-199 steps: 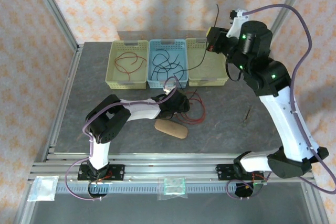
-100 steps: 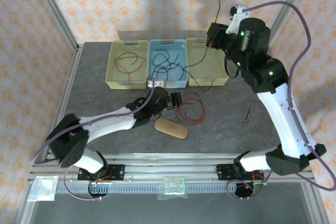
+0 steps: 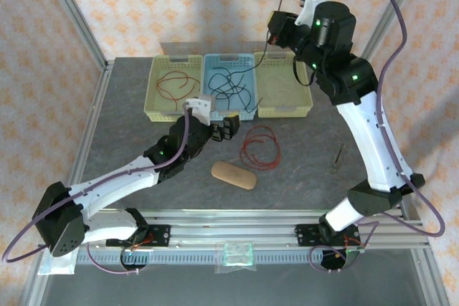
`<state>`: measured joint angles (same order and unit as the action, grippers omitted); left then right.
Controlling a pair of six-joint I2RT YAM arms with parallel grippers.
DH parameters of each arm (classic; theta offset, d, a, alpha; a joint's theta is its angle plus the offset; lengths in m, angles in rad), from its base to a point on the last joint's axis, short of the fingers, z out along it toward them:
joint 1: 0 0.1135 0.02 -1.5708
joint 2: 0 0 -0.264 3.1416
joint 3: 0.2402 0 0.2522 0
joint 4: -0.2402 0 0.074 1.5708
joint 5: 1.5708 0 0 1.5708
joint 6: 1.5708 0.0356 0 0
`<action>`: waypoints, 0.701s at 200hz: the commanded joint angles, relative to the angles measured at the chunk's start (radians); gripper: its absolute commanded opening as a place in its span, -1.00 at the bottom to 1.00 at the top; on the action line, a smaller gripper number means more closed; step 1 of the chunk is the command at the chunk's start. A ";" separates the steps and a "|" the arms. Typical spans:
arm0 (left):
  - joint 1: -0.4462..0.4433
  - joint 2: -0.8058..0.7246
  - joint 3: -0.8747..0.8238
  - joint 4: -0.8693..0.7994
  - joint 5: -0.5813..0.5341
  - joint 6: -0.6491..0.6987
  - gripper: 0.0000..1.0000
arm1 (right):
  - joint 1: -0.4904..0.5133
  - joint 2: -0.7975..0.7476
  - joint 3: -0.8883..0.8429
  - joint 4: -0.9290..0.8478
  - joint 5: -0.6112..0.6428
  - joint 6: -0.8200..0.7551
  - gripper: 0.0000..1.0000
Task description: Untangle the cables
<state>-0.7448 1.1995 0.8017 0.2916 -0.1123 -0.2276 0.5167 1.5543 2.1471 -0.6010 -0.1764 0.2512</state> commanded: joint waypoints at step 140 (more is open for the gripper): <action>0.087 0.088 0.139 0.169 0.107 0.279 -0.20 | 0.008 -0.064 0.006 -0.063 -0.197 0.045 -1.00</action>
<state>-0.6601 1.2949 0.9173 0.4171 -0.0319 0.0509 0.5194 1.5318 2.1635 -0.6594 -0.3958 0.2951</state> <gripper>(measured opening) 0.471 0.042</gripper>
